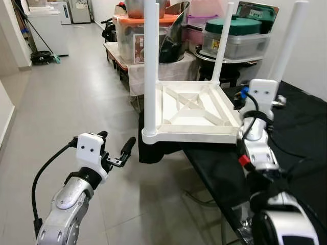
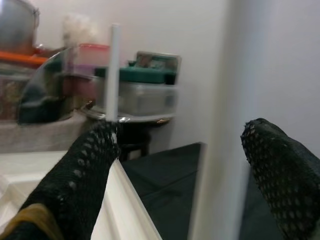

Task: Building children table

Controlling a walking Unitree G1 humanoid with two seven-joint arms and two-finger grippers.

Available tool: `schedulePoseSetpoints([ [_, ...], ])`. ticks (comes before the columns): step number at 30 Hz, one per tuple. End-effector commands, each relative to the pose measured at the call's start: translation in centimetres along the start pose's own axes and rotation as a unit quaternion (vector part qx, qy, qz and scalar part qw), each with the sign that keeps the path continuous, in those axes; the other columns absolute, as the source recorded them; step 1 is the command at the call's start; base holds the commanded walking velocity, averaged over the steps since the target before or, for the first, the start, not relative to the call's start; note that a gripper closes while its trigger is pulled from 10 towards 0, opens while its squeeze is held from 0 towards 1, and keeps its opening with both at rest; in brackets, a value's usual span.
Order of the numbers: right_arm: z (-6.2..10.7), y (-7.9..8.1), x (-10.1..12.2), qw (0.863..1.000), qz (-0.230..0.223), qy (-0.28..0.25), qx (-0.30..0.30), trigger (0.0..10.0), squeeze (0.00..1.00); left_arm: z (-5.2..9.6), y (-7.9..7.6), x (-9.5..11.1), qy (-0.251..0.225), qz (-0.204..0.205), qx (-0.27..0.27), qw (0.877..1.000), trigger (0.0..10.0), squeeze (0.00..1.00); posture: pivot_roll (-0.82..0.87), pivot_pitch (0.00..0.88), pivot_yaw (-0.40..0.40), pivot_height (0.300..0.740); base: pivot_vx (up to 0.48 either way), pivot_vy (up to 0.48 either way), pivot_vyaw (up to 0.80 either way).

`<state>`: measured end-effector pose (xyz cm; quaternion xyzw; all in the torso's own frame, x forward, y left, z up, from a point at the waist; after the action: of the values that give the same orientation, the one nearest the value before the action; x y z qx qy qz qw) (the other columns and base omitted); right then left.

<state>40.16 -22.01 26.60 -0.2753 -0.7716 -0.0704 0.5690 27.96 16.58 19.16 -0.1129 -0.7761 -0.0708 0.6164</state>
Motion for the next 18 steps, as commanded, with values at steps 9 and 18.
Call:
schedulePoseSetpoints([
  [9, 3.4, 6.3, 1.4, 0.979, -0.041, -0.072, 0.186, 10.0, 0.00, 0.4, 0.1, -0.3, 0.008, 0.000, 0.006, 1.000, 10.0, 0.00, 0.14, 0.000, -0.059, 0.740, 0.000, 0.000, 0.00],
  [18, 5.6, 11.1, -0.3, 0.930, -0.014, -0.036, 0.365, 10.0, 0.00, 0.5, -0.1, -0.5, 0.005, 0.004, 0.015, 1.000, 10.0, 0.00, 0.15, 0.000, -0.096, 0.740, 0.000, 0.000, 0.00],
])
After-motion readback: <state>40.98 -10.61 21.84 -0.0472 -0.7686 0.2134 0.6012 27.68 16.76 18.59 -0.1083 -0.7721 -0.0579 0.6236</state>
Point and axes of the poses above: a point about 5 cm out from each wrist's last joint towards the gripper, its own z axis pointing back from the gripper into the wrist, its own x axis along the axis of the wrist's last joint, y = z × x, the point moved 1 cm from there along -z, pointing out of the wrist towards the gripper, and after that the axes turned 6 degrees about z, right-handed, at the moved point
